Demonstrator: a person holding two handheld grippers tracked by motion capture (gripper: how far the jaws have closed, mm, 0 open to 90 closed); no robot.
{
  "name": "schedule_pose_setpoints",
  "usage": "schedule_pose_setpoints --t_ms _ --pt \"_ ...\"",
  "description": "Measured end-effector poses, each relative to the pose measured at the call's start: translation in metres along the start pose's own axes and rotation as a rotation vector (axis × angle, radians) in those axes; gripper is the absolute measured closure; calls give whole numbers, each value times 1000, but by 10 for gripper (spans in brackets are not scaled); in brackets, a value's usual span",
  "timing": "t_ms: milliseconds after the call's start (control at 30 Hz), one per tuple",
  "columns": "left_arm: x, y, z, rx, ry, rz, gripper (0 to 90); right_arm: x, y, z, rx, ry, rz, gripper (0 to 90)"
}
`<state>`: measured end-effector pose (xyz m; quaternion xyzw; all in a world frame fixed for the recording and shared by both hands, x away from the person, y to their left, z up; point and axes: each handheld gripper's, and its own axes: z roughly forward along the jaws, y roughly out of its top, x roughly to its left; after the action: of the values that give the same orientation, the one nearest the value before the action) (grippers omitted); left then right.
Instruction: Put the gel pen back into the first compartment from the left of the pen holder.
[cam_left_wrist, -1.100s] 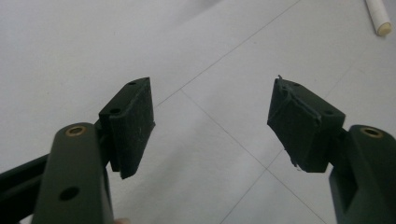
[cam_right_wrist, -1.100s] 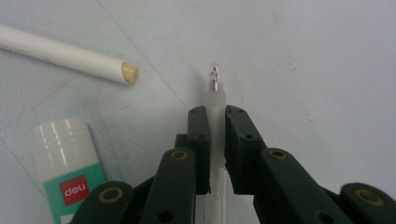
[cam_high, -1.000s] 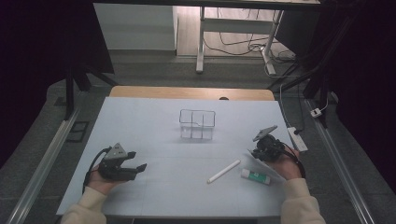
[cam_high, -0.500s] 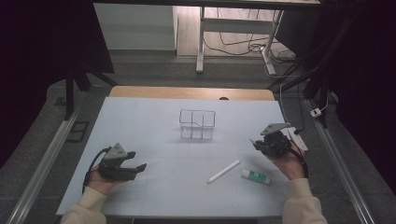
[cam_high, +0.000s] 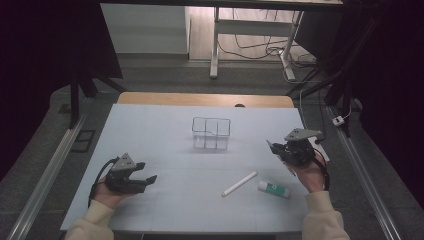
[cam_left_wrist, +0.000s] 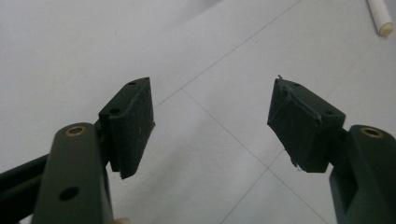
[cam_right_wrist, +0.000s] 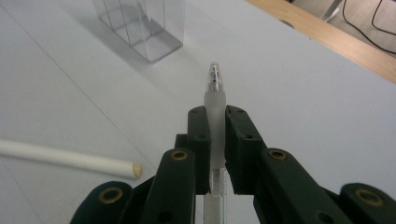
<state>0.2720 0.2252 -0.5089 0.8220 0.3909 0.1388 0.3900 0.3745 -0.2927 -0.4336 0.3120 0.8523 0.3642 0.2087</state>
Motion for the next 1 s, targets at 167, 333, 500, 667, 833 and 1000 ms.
schedule_pose_setpoints --t_ms 167,333,500,667,833,1000 --pt "0 0 0 1 0 0 314 0 1 -3 -46 -5 18 801" --pt "0 0 0 0 0 1 314 1 1 -3 -65 13 29 801" --pt "0 0 0 0 1 1 314 3 3 -1 -86 10 28 801" --pt "0 0 0 1 1 1 314 6 6 1 -119 44 38 801" --pt "0 0 0 0 2 2 313 11 11 3 -140 64 36 800" --pt "0 0 0 2 2 1 312 17 17 3 -184 71 35 800"
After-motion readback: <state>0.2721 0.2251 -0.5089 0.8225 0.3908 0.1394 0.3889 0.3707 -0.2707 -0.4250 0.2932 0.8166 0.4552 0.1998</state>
